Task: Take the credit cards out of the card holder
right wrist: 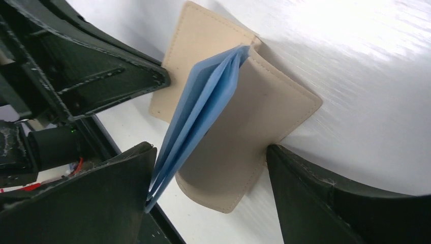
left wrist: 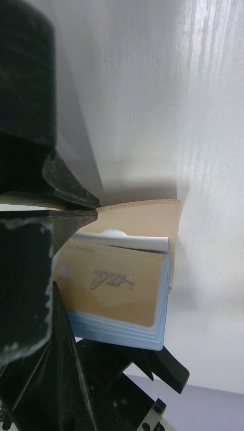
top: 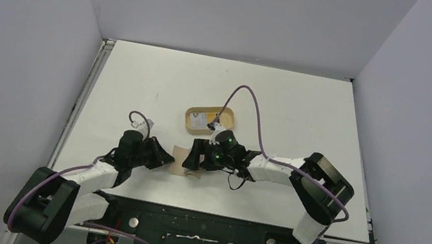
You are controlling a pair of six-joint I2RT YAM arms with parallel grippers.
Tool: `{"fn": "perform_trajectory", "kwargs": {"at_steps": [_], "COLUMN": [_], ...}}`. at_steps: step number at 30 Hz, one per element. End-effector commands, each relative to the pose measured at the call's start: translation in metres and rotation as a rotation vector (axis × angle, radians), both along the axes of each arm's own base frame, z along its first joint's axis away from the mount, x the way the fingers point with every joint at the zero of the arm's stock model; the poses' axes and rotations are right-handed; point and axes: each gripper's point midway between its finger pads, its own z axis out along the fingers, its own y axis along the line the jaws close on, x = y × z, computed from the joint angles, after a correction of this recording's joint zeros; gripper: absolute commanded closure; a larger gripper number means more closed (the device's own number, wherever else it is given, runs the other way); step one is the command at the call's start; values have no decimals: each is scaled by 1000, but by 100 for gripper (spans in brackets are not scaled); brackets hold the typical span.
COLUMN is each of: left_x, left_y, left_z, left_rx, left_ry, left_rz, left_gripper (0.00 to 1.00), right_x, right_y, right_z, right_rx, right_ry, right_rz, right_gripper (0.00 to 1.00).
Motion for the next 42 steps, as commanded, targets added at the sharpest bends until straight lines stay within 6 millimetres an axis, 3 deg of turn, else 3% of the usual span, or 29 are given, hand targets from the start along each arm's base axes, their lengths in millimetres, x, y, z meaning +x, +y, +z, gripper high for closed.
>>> {"fn": "perform_trajectory", "kwargs": {"at_steps": [1, 7, 15, 24, 29, 42], "left_x": [7, 8, 6, 5, 4, 3], "left_y": [-14, -15, -13, -15, -16, -17], "left_z": [17, 21, 21, 19, 18, 16], "left_rx": [-53, -59, -39, -46, -49, -58], "left_ry": [-52, -60, -61, -54, -52, -48], "left_rz": [-53, -57, -64, -74, -80, -88], "left_gripper": [100, 100, 100, 100, 100, 100], "right_x": [4, 2, -5, -12, -15, -5], "right_y": [50, 60, 51, 53, 57, 35], "right_z": [58, 59, 51, 68, 80, 50], "right_rx": [235, 300, 322, 440, 524, 268], "right_ry": [-92, -73, -40, -33, -17, -26], "right_rz": [108, 126, 117, 174, 198, 128], "right_gripper": [18, 17, 18, 12, 3, 0]}}
